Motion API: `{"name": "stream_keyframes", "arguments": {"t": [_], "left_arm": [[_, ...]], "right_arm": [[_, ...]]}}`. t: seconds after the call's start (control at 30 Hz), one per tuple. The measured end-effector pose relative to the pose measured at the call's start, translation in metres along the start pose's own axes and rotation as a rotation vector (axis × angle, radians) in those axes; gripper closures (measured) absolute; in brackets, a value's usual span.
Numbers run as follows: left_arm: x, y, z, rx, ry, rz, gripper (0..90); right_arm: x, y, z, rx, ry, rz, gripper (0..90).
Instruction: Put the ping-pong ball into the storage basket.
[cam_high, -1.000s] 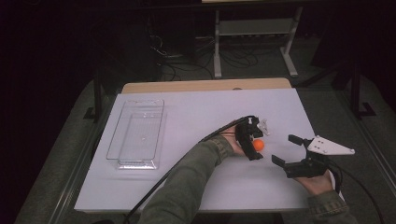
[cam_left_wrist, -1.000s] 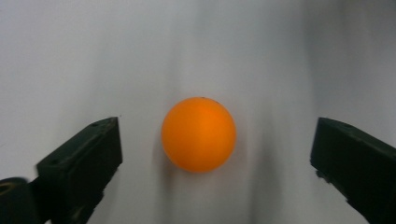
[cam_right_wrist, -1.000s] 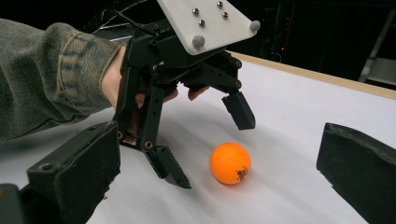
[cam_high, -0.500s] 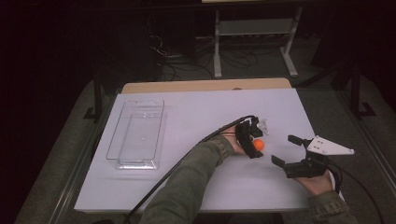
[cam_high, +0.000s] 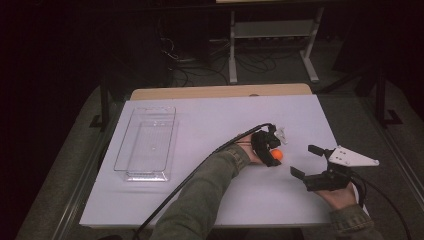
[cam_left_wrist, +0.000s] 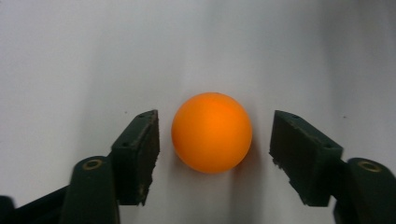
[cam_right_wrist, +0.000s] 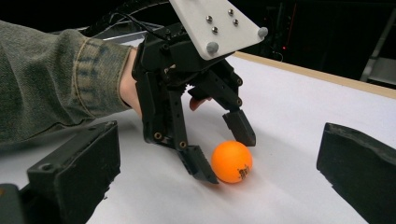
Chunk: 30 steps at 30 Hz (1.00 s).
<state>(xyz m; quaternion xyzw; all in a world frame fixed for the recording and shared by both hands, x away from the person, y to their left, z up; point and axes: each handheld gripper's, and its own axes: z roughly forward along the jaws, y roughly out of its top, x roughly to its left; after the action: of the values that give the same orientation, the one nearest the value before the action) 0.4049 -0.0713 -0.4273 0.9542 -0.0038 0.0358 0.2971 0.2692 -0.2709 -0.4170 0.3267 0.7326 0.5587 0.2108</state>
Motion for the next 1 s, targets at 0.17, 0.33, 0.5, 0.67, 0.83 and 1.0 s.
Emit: {"name": "stream_keyframes", "arguments": {"t": [0.17,0.33,0.5,0.67,0.83,1.0], "left_arm": [[0.0,0.0,0.001,0.005,0.001,0.002,46.7],[-0.001,0.0,0.0,0.007,-0.003,0.007,50.6],[-0.002,0.0,-0.003,0.0,-0.001,0.009,50.7],[-0.002,0.001,-0.01,-0.005,0.005,0.011,50.8],[-0.002,0.0,-0.018,-0.021,0.015,0.005,50.9],[-0.003,0.0,-0.027,-0.028,0.024,0.007,50.9]], "right_arm": [[0.0,0.0,0.0,0.0,0.001,0.0,0.0],[0.0,0.0,0.0,0.003,0.002,-0.001,0.0],[0.001,0.0,0.0,0.002,0.0,-0.002,0.0],[0.001,0.0,0.0,0.002,-0.001,-0.002,0.0],[0.001,0.0,0.0,0.003,-0.002,-0.003,0.0],[0.001,-0.001,0.0,0.004,-0.001,-0.003,0.0]]}}
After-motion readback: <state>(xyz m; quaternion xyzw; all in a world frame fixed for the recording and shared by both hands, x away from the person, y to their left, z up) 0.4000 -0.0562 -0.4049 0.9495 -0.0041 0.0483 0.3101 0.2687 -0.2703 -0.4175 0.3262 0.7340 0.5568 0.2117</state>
